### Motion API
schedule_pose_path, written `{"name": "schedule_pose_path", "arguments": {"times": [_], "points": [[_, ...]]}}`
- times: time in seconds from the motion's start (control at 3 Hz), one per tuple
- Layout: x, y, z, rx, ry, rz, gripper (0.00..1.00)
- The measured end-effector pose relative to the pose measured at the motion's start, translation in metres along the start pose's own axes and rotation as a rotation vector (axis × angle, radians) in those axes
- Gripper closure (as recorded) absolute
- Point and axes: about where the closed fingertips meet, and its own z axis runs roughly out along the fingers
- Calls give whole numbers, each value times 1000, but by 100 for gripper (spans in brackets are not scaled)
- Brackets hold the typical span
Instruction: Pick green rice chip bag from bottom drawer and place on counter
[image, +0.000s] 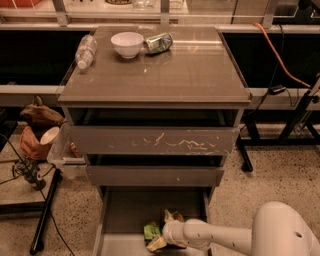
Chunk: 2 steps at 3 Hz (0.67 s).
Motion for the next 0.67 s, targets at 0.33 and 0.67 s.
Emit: {"name": "schedule_pose_path", "arguments": {"times": [0.33, 0.67], "points": [[1, 1, 5, -14, 0, 2, 0], [1, 1, 5, -14, 0, 2, 18]]}}
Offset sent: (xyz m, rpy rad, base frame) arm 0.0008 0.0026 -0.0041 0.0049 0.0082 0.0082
